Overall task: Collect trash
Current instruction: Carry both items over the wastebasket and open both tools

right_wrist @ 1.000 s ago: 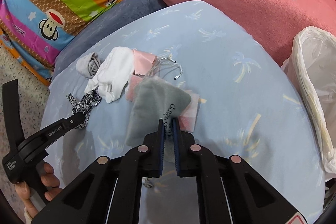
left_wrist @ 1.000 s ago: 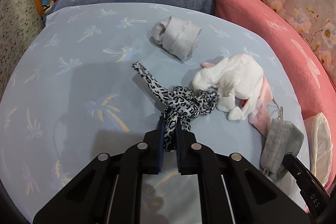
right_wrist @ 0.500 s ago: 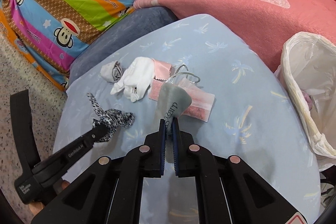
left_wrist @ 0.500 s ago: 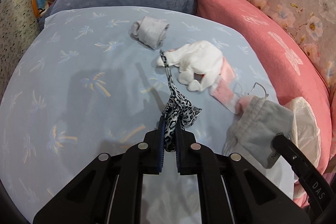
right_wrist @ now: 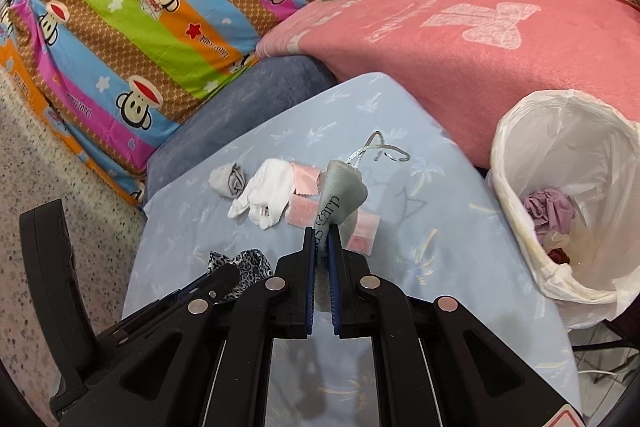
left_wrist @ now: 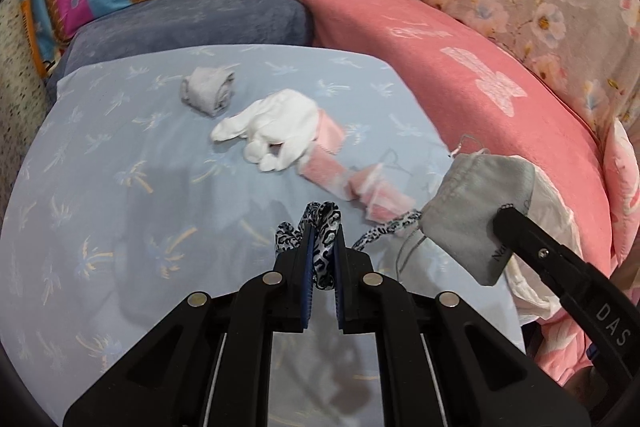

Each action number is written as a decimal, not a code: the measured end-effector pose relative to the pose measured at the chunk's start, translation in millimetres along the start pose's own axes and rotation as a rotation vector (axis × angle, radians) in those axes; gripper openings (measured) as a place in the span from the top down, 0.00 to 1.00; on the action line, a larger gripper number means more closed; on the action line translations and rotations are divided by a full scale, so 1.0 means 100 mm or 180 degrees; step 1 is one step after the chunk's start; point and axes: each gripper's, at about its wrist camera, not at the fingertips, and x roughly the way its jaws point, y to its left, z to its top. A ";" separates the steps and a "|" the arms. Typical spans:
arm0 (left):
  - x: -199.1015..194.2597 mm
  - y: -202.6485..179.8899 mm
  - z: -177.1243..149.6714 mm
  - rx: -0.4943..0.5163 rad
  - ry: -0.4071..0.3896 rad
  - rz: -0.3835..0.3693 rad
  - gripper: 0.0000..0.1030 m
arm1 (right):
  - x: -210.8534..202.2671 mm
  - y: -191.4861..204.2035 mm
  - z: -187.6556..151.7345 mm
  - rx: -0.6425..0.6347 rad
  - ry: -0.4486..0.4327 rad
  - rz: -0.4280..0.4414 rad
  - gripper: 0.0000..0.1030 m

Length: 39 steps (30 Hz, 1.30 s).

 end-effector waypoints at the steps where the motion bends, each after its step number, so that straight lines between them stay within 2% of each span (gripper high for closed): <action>1: -0.02 -0.05 0.00 0.0025 -0.0010 -0.0015 0.92 | -0.04 -0.03 0.02 0.0020 -0.0027 -0.0008 0.94; 9: -0.06 -0.52 0.04 0.0277 -0.0065 -0.0156 0.92 | -0.31 -0.37 0.13 0.0207 -0.0223 -0.0104 0.94; 25: -0.01 -1.34 0.12 0.0714 -0.0106 -0.0515 0.92 | -0.86 -1.23 0.28 0.0592 -0.0627 -0.0473 0.94; 32: 0.06 -1.63 0.12 0.0841 -0.0048 -0.0623 0.92 | -1.06 -1.63 0.31 0.0775 -0.0762 -0.0637 0.94; 39: 0.18 -2.01 0.09 0.1027 0.0117 -0.0828 0.90 | -1.12 -1.89 0.25 0.0897 -0.0763 -0.0715 0.94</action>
